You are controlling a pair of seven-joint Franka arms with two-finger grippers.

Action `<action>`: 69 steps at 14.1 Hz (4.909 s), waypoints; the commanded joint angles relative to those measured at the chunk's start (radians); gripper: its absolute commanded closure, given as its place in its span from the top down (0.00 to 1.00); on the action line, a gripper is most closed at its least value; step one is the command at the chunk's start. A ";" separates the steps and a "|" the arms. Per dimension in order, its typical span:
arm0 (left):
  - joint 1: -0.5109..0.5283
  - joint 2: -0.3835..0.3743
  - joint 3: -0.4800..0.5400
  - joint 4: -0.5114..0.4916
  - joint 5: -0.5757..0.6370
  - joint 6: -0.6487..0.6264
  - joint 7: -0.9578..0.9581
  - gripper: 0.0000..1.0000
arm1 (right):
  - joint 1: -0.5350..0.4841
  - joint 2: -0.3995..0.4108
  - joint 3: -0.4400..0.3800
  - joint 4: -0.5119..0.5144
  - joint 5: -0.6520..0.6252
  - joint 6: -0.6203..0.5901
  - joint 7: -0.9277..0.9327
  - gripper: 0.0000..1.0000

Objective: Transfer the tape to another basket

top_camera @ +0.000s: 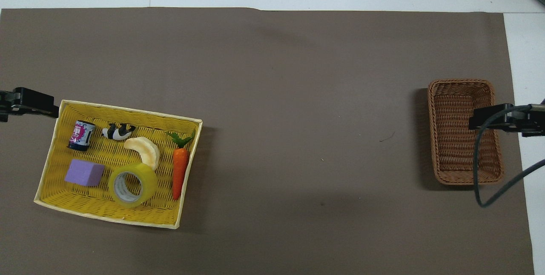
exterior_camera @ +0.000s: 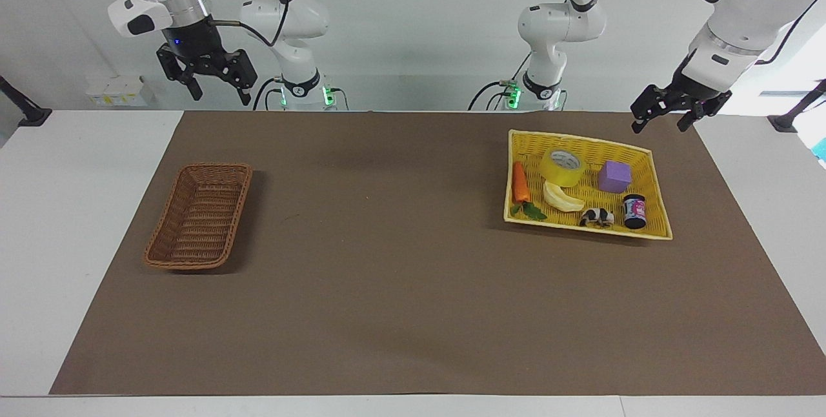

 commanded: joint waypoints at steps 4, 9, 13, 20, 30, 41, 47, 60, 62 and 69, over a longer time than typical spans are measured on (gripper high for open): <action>0.018 0.009 0.006 0.014 -0.008 0.018 0.020 1.00 | -0.020 -0.009 -0.001 -0.007 0.020 -0.014 0.008 1.00; 0.019 0.007 0.006 0.014 -0.008 0.016 0.024 1.00 | -0.023 -0.004 -0.001 -0.003 0.018 -0.017 0.006 1.00; 0.019 0.006 0.006 0.011 -0.008 0.003 0.023 1.00 | -0.024 -0.004 -0.001 -0.003 0.018 -0.017 0.006 1.00; 0.026 -0.008 0.007 -0.007 -0.008 -0.011 0.020 1.00 | -0.023 -0.004 -0.001 -0.003 0.018 -0.017 0.006 1.00; 0.062 -0.008 0.007 -0.009 -0.013 -0.029 0.092 1.00 | -0.023 -0.004 -0.001 -0.003 0.018 -0.016 0.006 1.00; 0.130 0.000 0.009 -0.007 -0.022 -0.066 0.224 1.00 | -0.023 -0.004 -0.001 -0.003 0.018 -0.017 0.006 1.00; 0.156 0.009 0.009 -0.007 -0.020 -0.067 0.336 1.00 | -0.023 -0.004 -0.001 -0.003 0.018 -0.016 0.006 1.00; 0.156 -0.054 0.006 -0.183 -0.010 0.025 0.387 1.00 | -0.023 -0.004 -0.001 -0.003 0.018 -0.017 0.006 1.00; 0.148 -0.107 0.006 -0.301 -0.010 0.089 0.385 1.00 | -0.023 -0.004 -0.001 -0.003 0.020 -0.017 0.006 1.00; 0.046 -0.140 0.003 -0.557 -0.010 0.227 0.287 0.90 | -0.023 -0.004 -0.001 -0.003 0.020 -0.017 0.006 1.00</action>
